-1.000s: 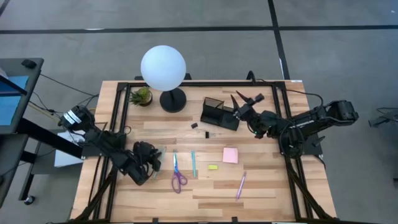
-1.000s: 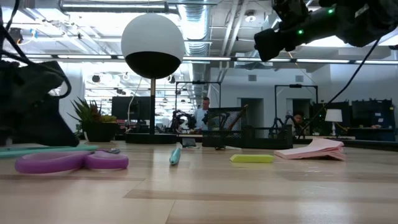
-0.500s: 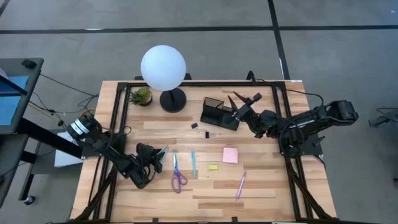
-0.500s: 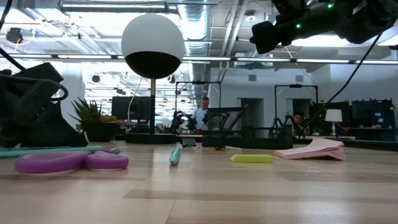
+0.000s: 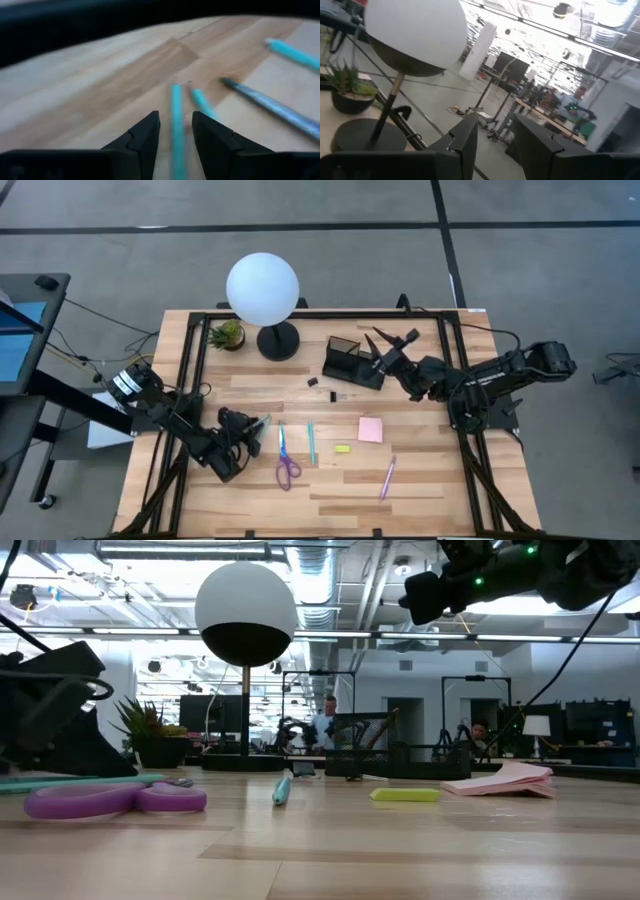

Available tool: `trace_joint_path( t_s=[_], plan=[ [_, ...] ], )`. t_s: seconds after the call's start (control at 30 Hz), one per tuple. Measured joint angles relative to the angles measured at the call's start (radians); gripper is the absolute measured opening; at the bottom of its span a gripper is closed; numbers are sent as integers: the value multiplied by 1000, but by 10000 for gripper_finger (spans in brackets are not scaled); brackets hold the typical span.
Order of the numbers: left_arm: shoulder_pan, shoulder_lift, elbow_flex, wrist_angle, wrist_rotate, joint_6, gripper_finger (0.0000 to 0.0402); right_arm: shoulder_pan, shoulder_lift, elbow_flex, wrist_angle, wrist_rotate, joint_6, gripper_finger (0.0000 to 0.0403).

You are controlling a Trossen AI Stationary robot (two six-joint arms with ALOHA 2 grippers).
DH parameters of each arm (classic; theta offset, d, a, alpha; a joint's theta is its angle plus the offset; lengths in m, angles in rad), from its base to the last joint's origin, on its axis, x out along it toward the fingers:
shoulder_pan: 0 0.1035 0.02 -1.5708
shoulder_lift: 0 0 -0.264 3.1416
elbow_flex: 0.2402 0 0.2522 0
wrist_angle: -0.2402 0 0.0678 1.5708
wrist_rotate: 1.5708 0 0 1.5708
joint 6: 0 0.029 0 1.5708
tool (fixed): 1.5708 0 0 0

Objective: Pick and place office supplies into organizer
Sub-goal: Put the blue pencil into the black desk organizer

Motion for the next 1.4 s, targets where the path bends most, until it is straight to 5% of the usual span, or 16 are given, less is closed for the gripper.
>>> trace_joint_path(
  t_s=[0.4, 0.6, 0.67, 0.87, 1.17, 1.4],
  plan=[
    [1, 1, -21, 17, -18, 4, 19, -26, 0, 0, 0, -75, 16, 118],
    [9, 2, -35, 57, -57, -10, 10, -25, 0, 0, 0, -88, 20, 118],
    [25, 5, -37, 75, -83, -17, 7, -27, 0, 0, -3, -175, 62, 118],
    [99, 6, -40, 209, -128, 23, 5, -53, 0, 0, -25, -683, 209, 118],
    [151, 3, -12, 299, -250, 171, 2, -61, 69, 0, -232, -768, 426, 118],
    [161, -29, 60, 319, -352, 372, 2, -65, 377, 137, -86, -862, 611, 118]
  ],
)
